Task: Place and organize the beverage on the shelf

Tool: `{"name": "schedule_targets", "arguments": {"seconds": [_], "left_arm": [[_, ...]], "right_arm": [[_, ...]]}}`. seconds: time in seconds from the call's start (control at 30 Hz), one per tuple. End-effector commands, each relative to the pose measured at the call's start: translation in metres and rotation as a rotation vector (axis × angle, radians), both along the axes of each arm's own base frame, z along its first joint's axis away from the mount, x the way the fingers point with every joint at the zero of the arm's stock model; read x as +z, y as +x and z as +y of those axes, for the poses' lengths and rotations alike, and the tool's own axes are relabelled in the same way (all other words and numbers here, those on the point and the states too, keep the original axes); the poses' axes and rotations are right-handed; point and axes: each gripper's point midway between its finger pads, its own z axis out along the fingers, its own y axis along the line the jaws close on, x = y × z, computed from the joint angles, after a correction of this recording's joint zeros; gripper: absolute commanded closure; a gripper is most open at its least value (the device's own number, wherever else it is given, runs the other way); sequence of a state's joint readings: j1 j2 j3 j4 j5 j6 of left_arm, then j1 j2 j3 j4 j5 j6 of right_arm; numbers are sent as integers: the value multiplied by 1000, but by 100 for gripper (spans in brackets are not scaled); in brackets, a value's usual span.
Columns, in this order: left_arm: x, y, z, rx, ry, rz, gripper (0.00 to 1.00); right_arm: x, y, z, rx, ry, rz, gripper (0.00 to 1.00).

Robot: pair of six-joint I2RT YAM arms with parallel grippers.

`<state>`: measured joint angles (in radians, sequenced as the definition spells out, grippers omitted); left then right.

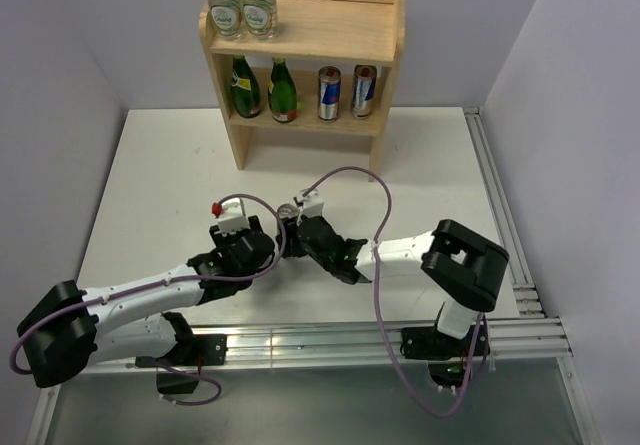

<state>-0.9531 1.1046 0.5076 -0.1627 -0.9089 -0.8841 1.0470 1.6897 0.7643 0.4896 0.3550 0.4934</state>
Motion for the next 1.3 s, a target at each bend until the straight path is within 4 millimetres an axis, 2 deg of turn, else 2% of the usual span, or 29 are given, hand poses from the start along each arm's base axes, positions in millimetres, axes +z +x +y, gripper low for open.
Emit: {"name": "schedule_targets", "arguments": {"seconds": [0.0, 0.03, 0.1, 0.13, 0.17, 0.2, 0.23, 0.27, 0.3, 0.33, 0.37, 0.4, 0.43, 0.47, 0.5, 0.6, 0.63, 0.7, 0.73, 0.8, 0.83, 1.07, 1.27], "left_arm": [[29, 13, -1, 34, -7, -62, 96], [35, 14, -1, 32, -7, -68, 100], [41, 15, -1, 19, -1, -72, 100], [48, 15, -4, 7, -19, -80, 100], [51, 15, -6, -7, -27, -81, 100], [56, 15, -7, -22, -23, -84, 100], [68, 16, -11, -36, -47, -100, 100], [73, 15, -15, -73, -40, -96, 100], [90, 17, -20, -84, -62, -118, 100], [98, 18, -22, -94, -67, -123, 100], [106, 18, -23, -109, -46, -123, 100], [124, 21, -29, -122, -67, -144, 100], [131, 22, -29, -125, -61, -147, 100], [138, 22, -29, -130, -56, -155, 100], [149, 23, -31, -139, -69, -171, 100], [160, 22, -32, -157, -82, -190, 100], [161, 21, -32, -162, -90, -193, 100], [159, 18, -31, -169, -98, -188, 100], [158, 16, -30, -173, -101, -183, 100], [155, 12, -28, -181, -115, -176, 100], [152, 10, -28, -188, -115, -166, 100], [135, -9, -10, -187, -146, -133, 100], [125, -20, 0, -183, -181, -116, 100]], "right_arm": [[54, 13, -14, -69, -6, -80, 100], [93, 14, -17, -81, 44, -123, 100], [131, 15, -28, -98, 52, -174, 100], [169, 14, -40, -119, 68, -220, 100], [191, 14, -46, -129, 76, -246, 100], [203, 13, -55, -140, 40, -255, 100], [252, 15, -63, -173, 98, -312, 100], [269, 15, -71, -180, 70, -342, 100], [281, 16, -80, -193, 40, -350, 100], [323, 17, -88, -218, 91, -394, 100], [341, 18, -93, -218, 88, -422, 100], [353, 24, -104, -241, 76, -437, 100], [388, 26, -111, -261, 116, -475, 100], [402, 30, -118, -272, 108, -499, 100], [428, 39, -128, -305, 118, -525, 100], [458, 55, -143, -350, 77, -574, 100], [479, 67, -150, -388, 87, -602, 100], [499, 81, -162, -447, 49, -643, 100], [505, 90, -172, -479, 39, -652, 100], [514, 104, -171, -462, 62, -654, 100], [516, 115, -183, -498, 87, -646, 100], [497, 174, -190, -543, 83, -612, 100], [491, 199, -203, -582, 86, -608, 100]]}}
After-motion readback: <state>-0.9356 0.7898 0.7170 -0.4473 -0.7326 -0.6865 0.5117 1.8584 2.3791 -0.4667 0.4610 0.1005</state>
